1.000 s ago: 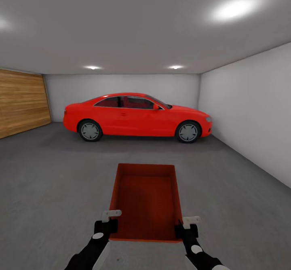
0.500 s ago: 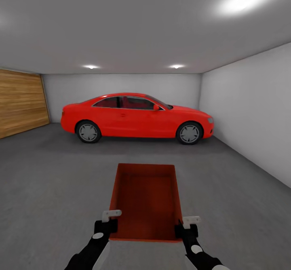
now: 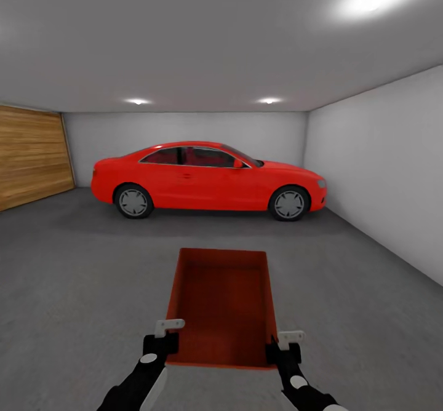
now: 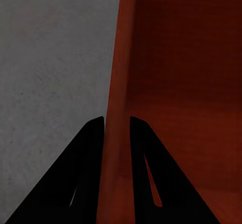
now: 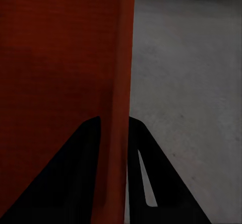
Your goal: Move the two storage containers from the living room to the garage. In the garage, place one container on the floor and stack the other container on top of it (either order is fine).
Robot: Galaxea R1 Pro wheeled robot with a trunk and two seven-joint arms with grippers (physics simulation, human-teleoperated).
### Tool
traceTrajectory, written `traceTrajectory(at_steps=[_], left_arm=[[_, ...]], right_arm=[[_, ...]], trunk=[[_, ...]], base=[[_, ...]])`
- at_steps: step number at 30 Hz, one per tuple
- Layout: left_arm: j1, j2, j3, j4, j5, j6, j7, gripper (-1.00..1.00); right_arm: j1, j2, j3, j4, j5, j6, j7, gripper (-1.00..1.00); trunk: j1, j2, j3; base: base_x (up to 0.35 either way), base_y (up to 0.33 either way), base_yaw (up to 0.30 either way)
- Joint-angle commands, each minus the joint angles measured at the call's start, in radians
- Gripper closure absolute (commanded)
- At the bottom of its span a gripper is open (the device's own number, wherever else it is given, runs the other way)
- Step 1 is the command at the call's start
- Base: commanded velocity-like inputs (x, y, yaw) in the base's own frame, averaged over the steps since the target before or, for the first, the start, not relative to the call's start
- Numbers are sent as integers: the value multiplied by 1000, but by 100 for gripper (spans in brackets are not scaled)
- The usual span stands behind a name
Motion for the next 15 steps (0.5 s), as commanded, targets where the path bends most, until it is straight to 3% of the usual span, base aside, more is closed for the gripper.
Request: traceTrajectory(at_steps=[1, 6, 15], left_arm=[[0, 0, -2, -1, 15, 5, 10, 100], [0, 0, -11, 1, 0, 6, 10, 100], [0, -1, -27, 8, 3, 7, 10, 100]], right_arm=[[-1, 6, 3, -5, -5, -10, 2, 100], [-1, 6, 96, 30, -118, -44, -3, 100], [-1, 2, 307, 58, -344, -62, -4, 100]], trunk=[[0, -1, -2], [0, -1, -2], [0, -1, -2]], base=[[66, 0, 0], [148, 0, 0], [306, 0, 0]])
